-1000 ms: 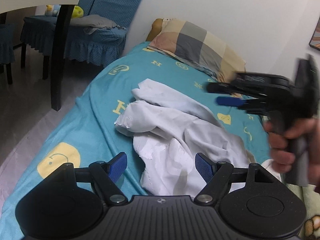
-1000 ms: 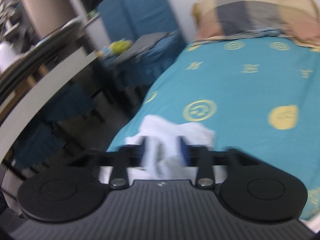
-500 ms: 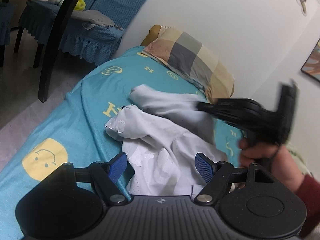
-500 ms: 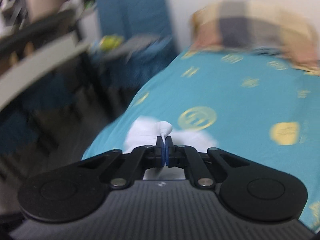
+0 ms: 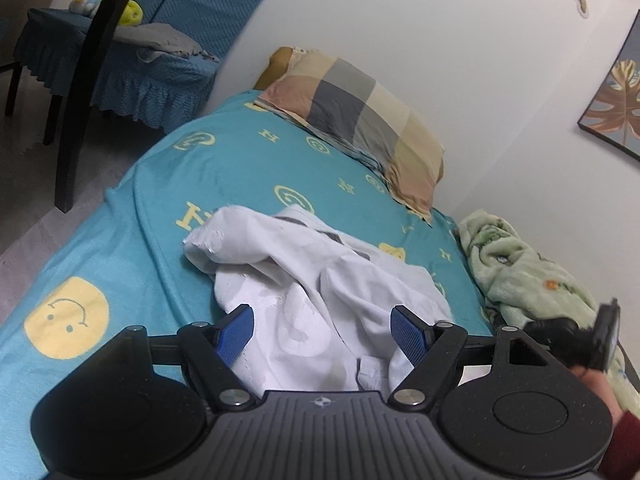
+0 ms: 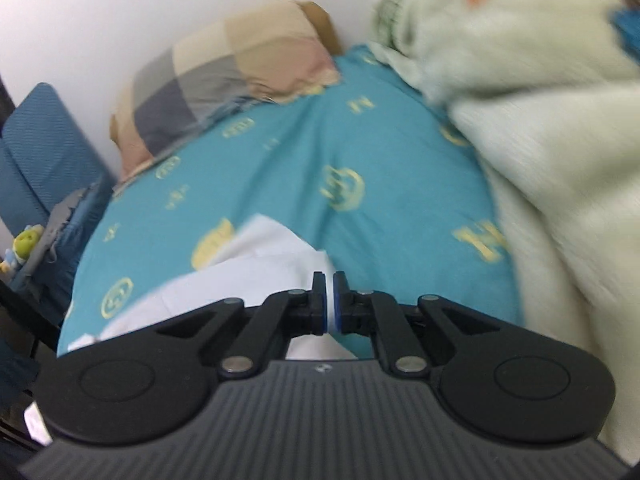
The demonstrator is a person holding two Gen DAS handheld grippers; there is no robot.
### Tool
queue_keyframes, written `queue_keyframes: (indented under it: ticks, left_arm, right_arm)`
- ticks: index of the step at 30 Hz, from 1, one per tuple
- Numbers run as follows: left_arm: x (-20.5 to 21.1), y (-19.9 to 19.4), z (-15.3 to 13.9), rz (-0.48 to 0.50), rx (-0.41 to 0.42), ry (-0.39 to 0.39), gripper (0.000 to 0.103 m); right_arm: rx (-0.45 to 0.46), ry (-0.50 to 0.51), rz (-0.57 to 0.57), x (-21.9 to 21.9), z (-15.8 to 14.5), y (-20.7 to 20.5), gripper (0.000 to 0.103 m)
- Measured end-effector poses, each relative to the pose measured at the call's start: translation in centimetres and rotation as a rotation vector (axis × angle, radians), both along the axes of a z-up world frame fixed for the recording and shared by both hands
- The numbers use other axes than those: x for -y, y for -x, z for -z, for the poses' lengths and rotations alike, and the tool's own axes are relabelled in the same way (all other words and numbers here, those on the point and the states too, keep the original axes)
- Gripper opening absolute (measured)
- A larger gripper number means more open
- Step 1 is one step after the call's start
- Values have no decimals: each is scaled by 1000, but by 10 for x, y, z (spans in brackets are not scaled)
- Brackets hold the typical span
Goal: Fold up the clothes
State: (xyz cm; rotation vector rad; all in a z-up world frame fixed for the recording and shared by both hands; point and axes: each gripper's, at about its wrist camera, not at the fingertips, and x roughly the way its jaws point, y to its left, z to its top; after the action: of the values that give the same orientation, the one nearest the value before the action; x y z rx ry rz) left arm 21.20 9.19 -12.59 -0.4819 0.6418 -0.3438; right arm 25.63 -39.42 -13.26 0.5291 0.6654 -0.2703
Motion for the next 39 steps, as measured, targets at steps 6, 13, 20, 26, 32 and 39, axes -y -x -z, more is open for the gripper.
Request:
queue_keyframes:
  ticks: [6, 13, 20, 26, 32, 39]
  left_arm:
    - [16, 6, -3, 84, 28, -23, 77]
    - [45, 26, -4, 170, 56, -89, 77]
    - [90, 23, 8, 237, 57, -209, 77]
    - [126, 7, 21, 235, 58, -316, 41]
    - [91, 7, -2, 131, 69, -269, 10]
    - [-46, 27, -55, -373, 3, -174, 10]
  right_arm:
    - [-4, -70, -98, -33, -16, 99, 8]
    - [9, -69, -253, -80, -7, 101, 8]
    - [36, -94, -270, -79, -1, 81, 58]
    - [45, -122, -249, -71, 0, 84, 59]
    - [46, -111, -252, -68, 3, 79, 59]
    - [56, -111, -163, -49, -2, 85, 59]
